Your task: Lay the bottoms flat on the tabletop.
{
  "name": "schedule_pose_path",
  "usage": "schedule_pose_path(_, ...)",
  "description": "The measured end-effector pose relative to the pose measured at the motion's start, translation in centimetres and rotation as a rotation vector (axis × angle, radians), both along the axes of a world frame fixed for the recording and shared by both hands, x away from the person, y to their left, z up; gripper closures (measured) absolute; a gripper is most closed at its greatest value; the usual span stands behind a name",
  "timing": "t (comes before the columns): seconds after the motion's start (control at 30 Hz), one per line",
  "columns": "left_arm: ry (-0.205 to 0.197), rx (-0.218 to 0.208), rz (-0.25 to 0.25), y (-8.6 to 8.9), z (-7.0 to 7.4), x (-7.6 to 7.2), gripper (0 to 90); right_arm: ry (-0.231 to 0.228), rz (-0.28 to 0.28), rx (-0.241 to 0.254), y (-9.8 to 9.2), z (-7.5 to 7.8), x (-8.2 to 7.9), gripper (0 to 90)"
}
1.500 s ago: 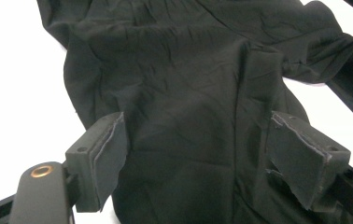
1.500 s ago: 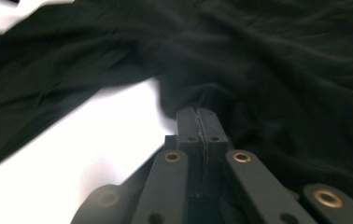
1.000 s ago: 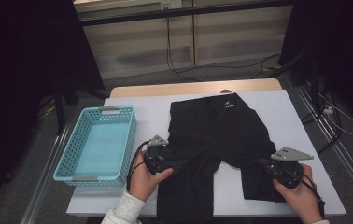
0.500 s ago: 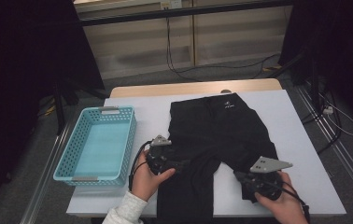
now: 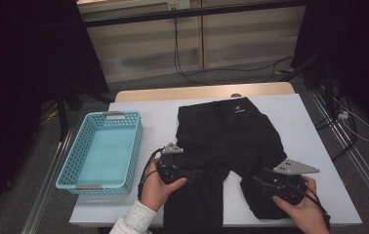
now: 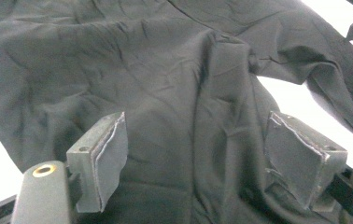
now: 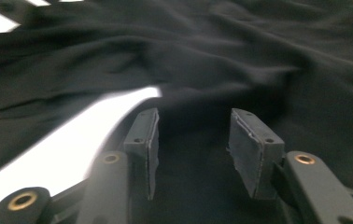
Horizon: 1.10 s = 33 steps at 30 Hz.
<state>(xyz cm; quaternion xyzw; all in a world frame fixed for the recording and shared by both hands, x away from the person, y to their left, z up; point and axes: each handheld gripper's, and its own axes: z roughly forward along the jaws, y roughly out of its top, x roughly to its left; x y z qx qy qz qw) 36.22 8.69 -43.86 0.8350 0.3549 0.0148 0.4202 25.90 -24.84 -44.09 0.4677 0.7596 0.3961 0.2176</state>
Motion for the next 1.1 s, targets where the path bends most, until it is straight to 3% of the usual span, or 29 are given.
schedule_pose_path(0.2, 0.002, -0.001, -0.013, -0.3, 0.0, -0.1, 23.5, -0.005, -0.145, -0.013, -3.2, -0.5, 0.4, 48.5)
schedule_pose_path(0.33, 0.001, -0.002, -0.015, -0.5, 0.0, -0.1, 23.7, 0.010, -0.208, -0.019, -4.8, -0.8, 0.4, 47.8)
schedule_pose_path(0.53, -0.008, 0.008, -0.020, -0.8, -0.1, 0.0, 23.4, 0.079, -0.212, -0.030, -5.3, -1.9, 0.2, 47.1)
schedule_pose_path(0.6, -0.013, 0.007, -0.022, -0.9, -0.1, 0.0, 23.4, 0.089, -0.215, -0.057, -5.3, -2.1, 0.1, 47.2)
schedule_pose_path(0.73, -0.015, 0.012, -0.030, -1.1, -0.2, 0.0, 23.4, 0.108, -0.222, -0.056, -5.4, -2.3, 0.0, 47.0)
schedule_pose_path(0.8, -0.017, 0.008, -0.032, -1.2, -0.1, 0.0, 23.4, 0.086, -0.222, -0.076, -5.4, -2.4, -0.2, 51.8)
schedule_pose_path(0.87, -0.027, 0.010, -0.034, -1.2, 0.0, -0.1, 23.4, 0.095, -0.199, -0.068, -5.3, -2.2, -0.2, 67.5)
schedule_pose_path(1.0, -0.054, 0.008, -0.020, -1.3, 0.0, -0.1, 22.8, 0.103, -0.181, -0.038, -5.0, -2.3, 0.1, 87.6)
schedule_pose_path(1.1, -0.060, 0.009, -0.021, -1.4, 0.0, -0.1, 22.6, 0.115, -0.156, -0.015, -4.7, -2.1, 0.4, 89.8)
